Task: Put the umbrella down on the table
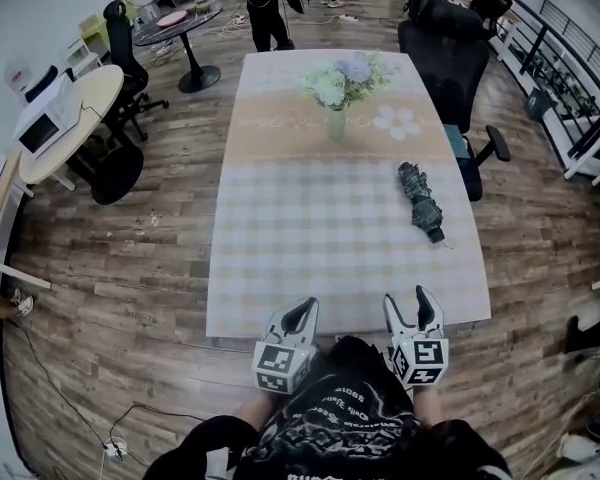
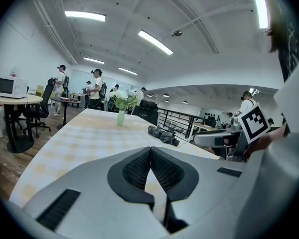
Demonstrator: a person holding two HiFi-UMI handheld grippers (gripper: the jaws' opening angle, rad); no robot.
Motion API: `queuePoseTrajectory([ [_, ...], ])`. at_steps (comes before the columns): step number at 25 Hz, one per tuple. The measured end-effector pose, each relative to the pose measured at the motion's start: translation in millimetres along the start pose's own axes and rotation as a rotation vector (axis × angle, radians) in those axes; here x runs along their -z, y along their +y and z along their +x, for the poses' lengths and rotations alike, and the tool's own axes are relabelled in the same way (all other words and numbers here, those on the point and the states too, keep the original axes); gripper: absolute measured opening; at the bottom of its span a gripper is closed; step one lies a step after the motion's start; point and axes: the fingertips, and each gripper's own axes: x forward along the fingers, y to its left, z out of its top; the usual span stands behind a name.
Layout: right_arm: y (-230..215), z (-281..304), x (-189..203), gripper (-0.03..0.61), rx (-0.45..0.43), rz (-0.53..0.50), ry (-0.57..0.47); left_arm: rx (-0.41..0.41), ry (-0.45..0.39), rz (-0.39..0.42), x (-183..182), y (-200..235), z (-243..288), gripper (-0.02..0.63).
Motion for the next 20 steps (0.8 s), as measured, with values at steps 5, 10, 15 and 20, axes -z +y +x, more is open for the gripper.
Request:
queuePoseTrajectory([
  [5,8.6,1.0,-5.7,0.298,-0.031,-0.014,-0.002,-0.008,-0.007,-0.008,2.5,6.0,-3.2,0.020],
  [10,20.1,7.3,9.7,0.265,-0.043,-0.077,0.078,0.008,-0.001,-0.026,2.5,6.7,-1.1,0.020],
  [15,31.4,11.1,17.1,0.190,-0.073,-0.074,0.118,0.010,0.004,-0.045,3.0,8.6,1.1,0.020],
  [20,32.3,11.3,14.5,0.112,-0.099,-0.014,0.113,0.007,-0.010,-0.035,-0.4,5.9,1.6,0.020],
])
